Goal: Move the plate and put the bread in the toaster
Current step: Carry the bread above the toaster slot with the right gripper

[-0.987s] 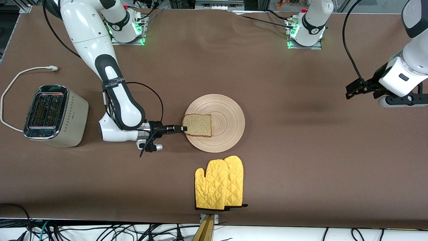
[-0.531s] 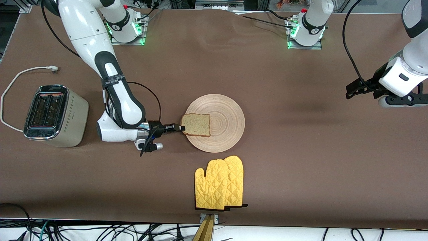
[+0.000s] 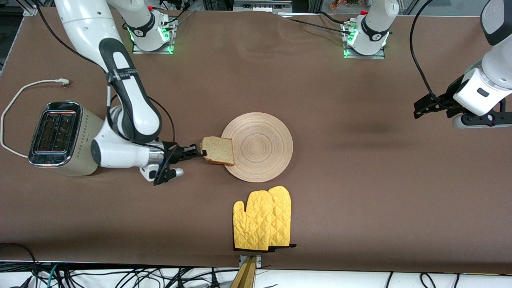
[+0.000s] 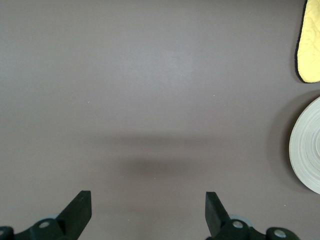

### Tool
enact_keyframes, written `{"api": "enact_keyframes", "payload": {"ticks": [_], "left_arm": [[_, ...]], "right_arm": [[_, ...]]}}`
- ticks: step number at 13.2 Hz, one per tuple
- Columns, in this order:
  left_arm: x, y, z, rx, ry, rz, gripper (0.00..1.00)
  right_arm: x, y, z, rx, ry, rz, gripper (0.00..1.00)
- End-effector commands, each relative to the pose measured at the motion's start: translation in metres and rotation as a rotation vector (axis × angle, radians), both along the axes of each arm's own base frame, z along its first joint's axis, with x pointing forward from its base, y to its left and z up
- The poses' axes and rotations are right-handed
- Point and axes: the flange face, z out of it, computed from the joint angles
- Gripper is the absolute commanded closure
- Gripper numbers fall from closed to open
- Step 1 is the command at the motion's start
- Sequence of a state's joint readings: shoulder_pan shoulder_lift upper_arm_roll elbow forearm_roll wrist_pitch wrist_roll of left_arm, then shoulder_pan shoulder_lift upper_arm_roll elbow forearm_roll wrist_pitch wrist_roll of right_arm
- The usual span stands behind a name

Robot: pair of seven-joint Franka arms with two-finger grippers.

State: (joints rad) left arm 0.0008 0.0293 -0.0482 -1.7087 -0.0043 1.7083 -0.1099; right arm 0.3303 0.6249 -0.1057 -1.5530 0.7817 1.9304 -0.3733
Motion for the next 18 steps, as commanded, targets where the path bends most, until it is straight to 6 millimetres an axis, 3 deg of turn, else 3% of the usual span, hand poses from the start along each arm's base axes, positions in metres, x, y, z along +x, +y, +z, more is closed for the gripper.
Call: {"api": "enact_keyframes", "payload": {"ticks": [1,5,9,14,18], "left_arm": [[-0.002,0.002,0.004,0.021,0.003,-0.023,0.00],[-0.001,0.000,0.003,0.022,0.005,-0.026,0.00],[-0.001,0.001,0.003,0.022,0.003,-0.025,0.00],[-0.001,0.000,0.003,0.022,0.003,-0.025,0.00],[0.000,0.000,0.002,0.022,0.006,-0.025,0.00]], "right_arm": [[0.010,-0.040,0.065,-0.123,0.039,0.018,1.00],[0.020,-0.141,0.124,-0.320,0.077,0.018,1.00],[0.007,-0.240,0.160,-0.509,0.123,-0.068,1.00],[-0.020,-0.318,0.215,-0.699,0.122,-0.138,1.00],[-0.036,-0.374,0.232,-0.787,0.121,-0.124,1.00]]}}
